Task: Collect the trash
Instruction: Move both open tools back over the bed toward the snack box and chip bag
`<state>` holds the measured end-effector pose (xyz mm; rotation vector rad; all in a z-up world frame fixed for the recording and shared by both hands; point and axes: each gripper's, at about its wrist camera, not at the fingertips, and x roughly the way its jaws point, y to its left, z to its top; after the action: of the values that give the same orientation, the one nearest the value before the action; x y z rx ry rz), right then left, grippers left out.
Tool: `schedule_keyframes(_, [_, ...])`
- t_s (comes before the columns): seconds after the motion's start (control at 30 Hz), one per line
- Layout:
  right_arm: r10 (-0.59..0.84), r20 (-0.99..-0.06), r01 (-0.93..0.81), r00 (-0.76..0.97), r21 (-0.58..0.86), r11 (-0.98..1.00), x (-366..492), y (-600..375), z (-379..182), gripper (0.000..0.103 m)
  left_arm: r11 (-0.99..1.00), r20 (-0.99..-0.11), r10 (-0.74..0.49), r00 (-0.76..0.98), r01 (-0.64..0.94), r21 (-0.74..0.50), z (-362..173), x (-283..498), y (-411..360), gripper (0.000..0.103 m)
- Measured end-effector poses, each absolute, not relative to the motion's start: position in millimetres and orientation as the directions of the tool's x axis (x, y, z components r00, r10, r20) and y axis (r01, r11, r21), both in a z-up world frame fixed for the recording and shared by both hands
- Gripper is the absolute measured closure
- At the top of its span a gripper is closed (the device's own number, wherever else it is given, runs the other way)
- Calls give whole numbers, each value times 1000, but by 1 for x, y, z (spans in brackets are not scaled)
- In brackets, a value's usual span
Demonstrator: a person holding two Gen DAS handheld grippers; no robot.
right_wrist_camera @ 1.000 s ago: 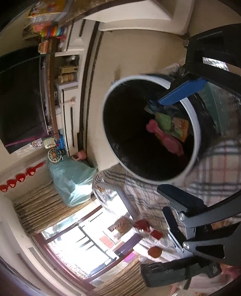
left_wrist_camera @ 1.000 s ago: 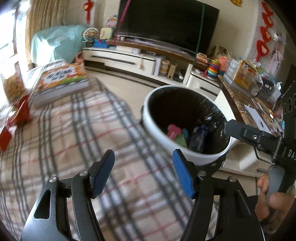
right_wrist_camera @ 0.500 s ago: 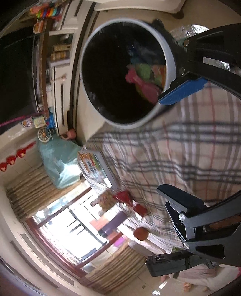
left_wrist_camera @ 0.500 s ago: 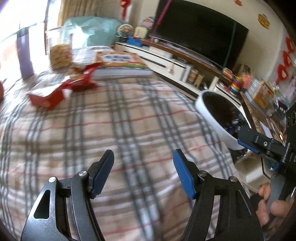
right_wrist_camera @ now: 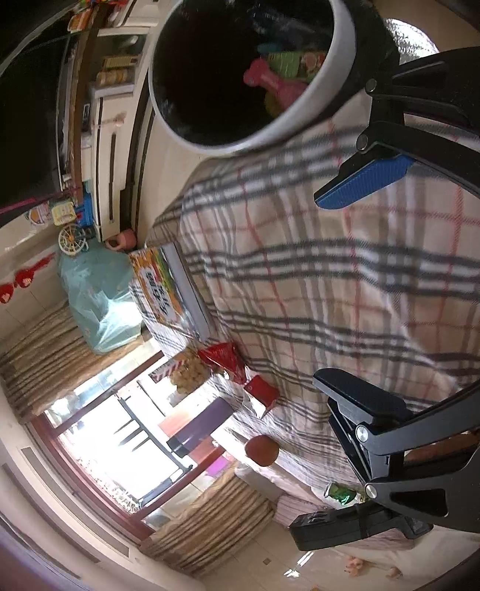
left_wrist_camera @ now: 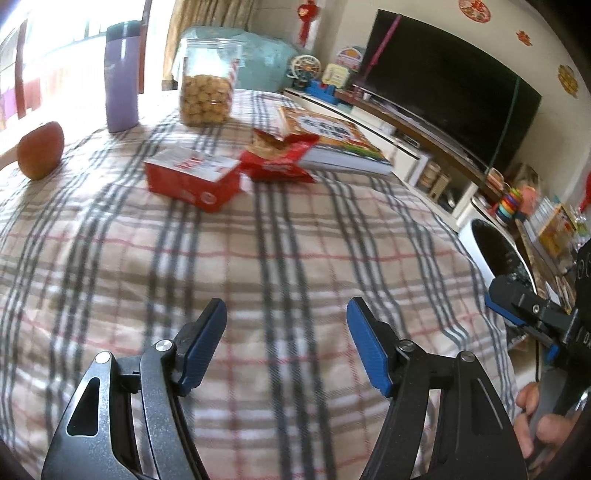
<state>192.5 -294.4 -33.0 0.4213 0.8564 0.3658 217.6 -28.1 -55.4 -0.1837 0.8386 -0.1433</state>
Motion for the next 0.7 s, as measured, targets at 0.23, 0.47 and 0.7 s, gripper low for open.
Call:
schedule_keyframes(0.23, [492, -648, -158, 581, 503, 850, 211, -276, -40, 14, 979, -734, -153, 662, 2, -202, -58, 241, -10, 34])
schedule_keyframes(0.47, [506, -652, -185, 565, 497, 848, 232, -260, -42, 14, 982, -739, -122, 662, -28, -187, -59, 263, 2, 34])
schedule_keyframes(0.7, [523, -650, -205, 551, 502, 840, 250, -247, -45, 14, 982, -743, -104, 661, -49, -181, -59, 276, 8, 33])
